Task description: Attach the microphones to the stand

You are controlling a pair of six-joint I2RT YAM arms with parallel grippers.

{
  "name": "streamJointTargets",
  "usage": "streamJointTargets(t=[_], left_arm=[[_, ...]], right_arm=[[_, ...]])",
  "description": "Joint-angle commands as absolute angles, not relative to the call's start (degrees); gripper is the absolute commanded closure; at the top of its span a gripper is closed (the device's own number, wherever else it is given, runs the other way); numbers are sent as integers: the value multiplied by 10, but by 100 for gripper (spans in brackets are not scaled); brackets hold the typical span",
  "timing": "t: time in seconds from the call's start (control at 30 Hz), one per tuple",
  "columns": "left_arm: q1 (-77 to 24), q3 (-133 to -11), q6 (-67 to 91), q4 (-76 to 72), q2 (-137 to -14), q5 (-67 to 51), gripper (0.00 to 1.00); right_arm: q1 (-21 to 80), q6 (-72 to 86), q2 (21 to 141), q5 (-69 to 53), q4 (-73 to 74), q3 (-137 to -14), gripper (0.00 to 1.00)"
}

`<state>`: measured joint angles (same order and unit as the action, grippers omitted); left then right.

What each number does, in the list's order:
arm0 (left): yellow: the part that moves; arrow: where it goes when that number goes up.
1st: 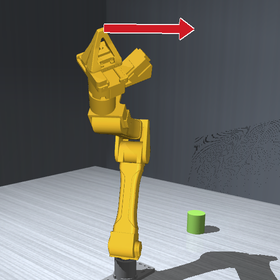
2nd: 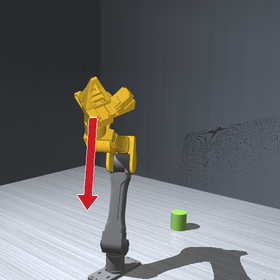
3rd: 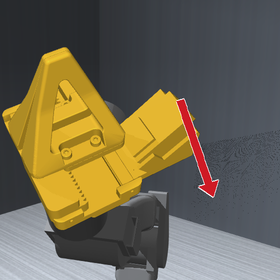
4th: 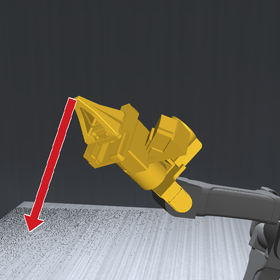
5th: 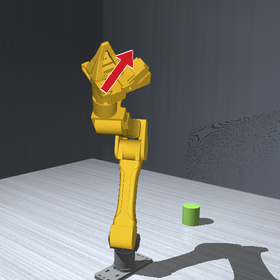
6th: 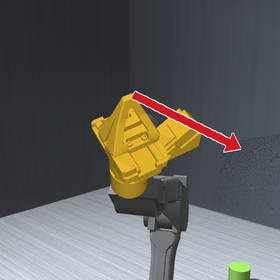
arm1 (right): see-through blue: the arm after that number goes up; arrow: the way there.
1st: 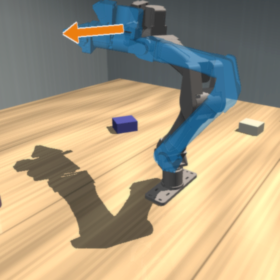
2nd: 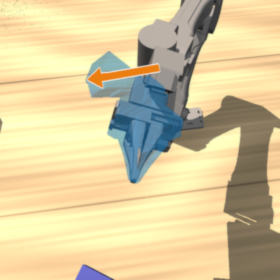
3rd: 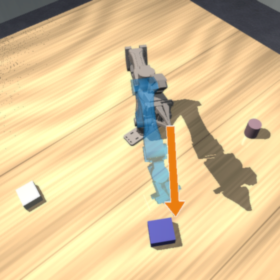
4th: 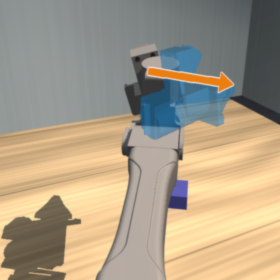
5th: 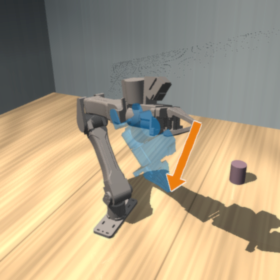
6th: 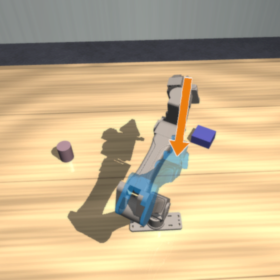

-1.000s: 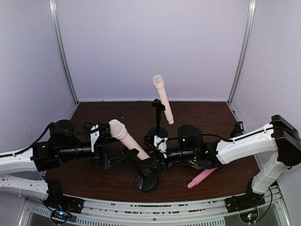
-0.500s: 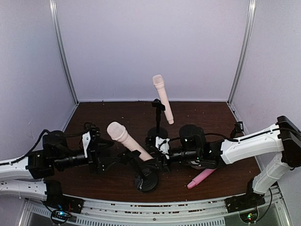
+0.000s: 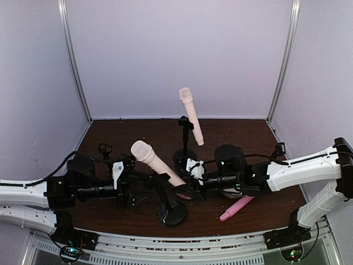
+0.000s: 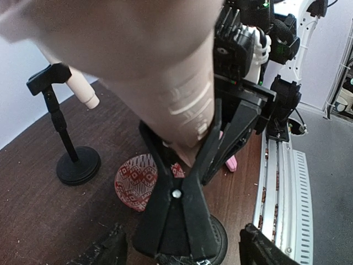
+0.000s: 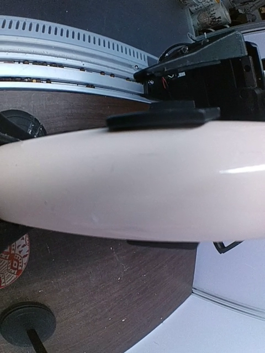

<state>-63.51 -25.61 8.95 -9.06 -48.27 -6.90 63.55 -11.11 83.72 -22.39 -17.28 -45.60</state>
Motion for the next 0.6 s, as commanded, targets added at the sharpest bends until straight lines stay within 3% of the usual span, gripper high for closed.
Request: streamJointTargets(t=[0.0, 0.13, 0.3, 0.33, 0.37, 0.43, 0.57], left_arm=[[-641, -270, 89, -169, -499, -81, 29], [-642, -271, 89, -183, -507, -80, 29], [-642, -278, 91, -171, -479, -50, 24], [-642, -284, 92, -163, -471, -40, 7], [-642, -291, 91, -154, -462, -32, 3], [-643, -308, 91, -144, -454, -23, 2], [-642, -348, 94, -131, -461, -26, 2]], right_arm=[[636, -128, 821, -195, -83, -453, 94], [636, -126, 815, -194, -78, -449, 88], [636, -114, 803, -209, -79, -448, 62], [636, -110, 799, -210, -79, -447, 56], [636, -106, 795, -209, -81, -447, 46], [636, -96, 781, -207, -92, -441, 32], [636, -80, 746, -210, -92, -436, 19]])
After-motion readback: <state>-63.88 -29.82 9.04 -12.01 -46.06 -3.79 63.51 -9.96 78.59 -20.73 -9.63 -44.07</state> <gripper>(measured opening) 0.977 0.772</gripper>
